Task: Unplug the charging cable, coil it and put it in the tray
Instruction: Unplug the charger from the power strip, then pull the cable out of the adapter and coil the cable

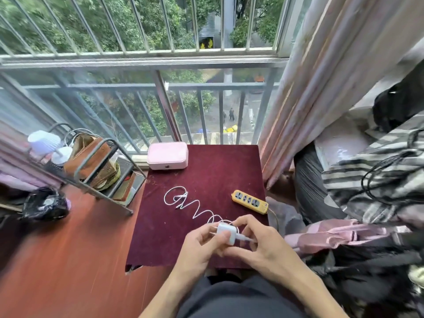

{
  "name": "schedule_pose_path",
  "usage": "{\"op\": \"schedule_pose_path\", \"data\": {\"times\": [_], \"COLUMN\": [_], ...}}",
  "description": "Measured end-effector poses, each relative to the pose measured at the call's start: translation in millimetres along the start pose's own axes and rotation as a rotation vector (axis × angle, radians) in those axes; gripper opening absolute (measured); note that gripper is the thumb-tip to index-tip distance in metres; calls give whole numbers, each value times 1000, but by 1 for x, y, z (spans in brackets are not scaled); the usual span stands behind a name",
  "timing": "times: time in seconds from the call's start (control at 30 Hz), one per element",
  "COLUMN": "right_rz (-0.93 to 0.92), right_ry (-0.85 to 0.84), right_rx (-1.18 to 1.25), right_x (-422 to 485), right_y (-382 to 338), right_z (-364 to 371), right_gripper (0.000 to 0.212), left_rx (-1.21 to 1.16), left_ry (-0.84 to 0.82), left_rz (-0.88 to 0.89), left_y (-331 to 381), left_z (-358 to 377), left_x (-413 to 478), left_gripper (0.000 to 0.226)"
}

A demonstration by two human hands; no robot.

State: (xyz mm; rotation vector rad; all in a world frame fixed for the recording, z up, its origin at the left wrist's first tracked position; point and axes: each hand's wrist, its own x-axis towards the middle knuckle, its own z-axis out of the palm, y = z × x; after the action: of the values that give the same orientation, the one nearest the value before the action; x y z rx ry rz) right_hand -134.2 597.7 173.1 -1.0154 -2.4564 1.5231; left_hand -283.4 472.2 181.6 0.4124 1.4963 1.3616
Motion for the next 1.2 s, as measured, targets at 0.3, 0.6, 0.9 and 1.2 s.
{"op": "schedule_pose_path", "data": {"times": [0.3, 0.6, 0.9, 1.2], "right_rz": [-83, -95, -108, -107], "right_ry": [-170, -44, -12, 14], "right_rx": [74, 96, 151, 159], "right_x": [5, 8, 4, 9], "right_y": [-3, -8, -4, 1], "right_z": [-13, -8, -2, 6], "right_gripper": [21, 20, 23, 27], "left_rx": [-11, 1, -6, -47], "left_ry": [-46, 44, 52, 29], "left_rz": [77, 145, 117, 97], "left_y": [8, 9, 1, -3], "left_z": [-8, -1, -1, -5], "left_x": [-3, -3, -3, 3], "left_gripper": [26, 25, 24, 24]}}
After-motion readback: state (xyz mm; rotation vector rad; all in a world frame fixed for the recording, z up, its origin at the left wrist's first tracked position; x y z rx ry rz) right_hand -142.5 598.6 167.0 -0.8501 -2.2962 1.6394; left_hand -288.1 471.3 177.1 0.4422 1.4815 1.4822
